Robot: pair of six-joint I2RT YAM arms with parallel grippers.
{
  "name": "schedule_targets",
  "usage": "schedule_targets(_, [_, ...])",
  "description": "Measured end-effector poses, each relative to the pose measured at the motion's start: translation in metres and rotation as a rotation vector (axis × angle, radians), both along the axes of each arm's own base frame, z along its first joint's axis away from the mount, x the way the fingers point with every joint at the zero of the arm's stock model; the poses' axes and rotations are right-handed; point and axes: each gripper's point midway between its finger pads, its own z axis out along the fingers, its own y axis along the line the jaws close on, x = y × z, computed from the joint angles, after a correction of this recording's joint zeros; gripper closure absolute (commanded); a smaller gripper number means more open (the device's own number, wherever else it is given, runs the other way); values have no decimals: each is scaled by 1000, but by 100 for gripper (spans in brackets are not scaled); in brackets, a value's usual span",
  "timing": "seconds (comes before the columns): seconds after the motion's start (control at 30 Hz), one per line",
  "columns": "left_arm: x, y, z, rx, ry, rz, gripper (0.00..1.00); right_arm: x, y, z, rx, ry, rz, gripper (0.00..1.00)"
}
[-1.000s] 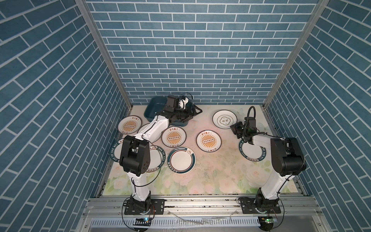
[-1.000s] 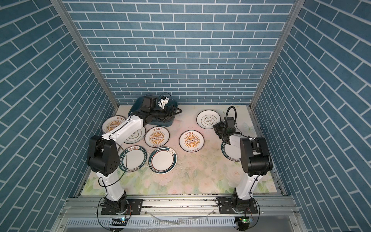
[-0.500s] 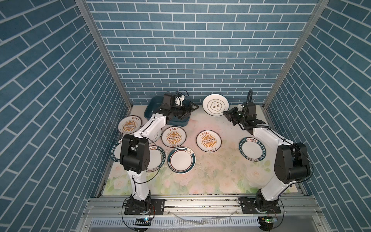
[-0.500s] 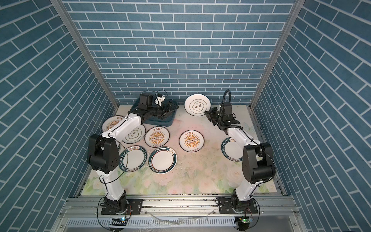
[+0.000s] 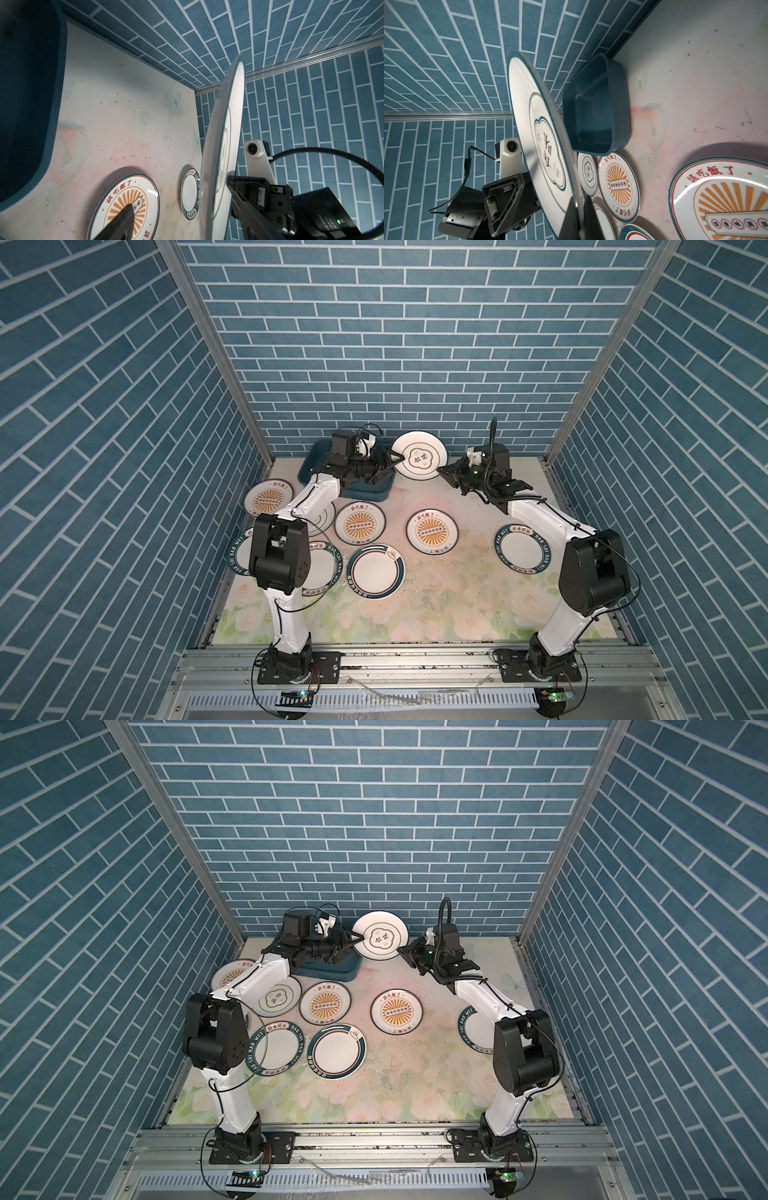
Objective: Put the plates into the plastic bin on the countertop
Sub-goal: 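Lift the plate to the left gripper while the left gripper grips its rim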
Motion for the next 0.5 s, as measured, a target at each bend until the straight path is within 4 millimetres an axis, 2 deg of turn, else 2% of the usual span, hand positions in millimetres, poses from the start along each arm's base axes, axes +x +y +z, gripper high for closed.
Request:
schedule_targets(0.2, [3,0,4,-33,1,-1,62,0,3,-6,-6,11,2,100])
schedule_targets(0.33, [7,-2,0,-58,17,-1,80,0,4,-15,-16,37,3,100])
schedule_targets(0.5, [11,0,-8,-61,39,18,99,2,4,-11,-21,18,3,100])
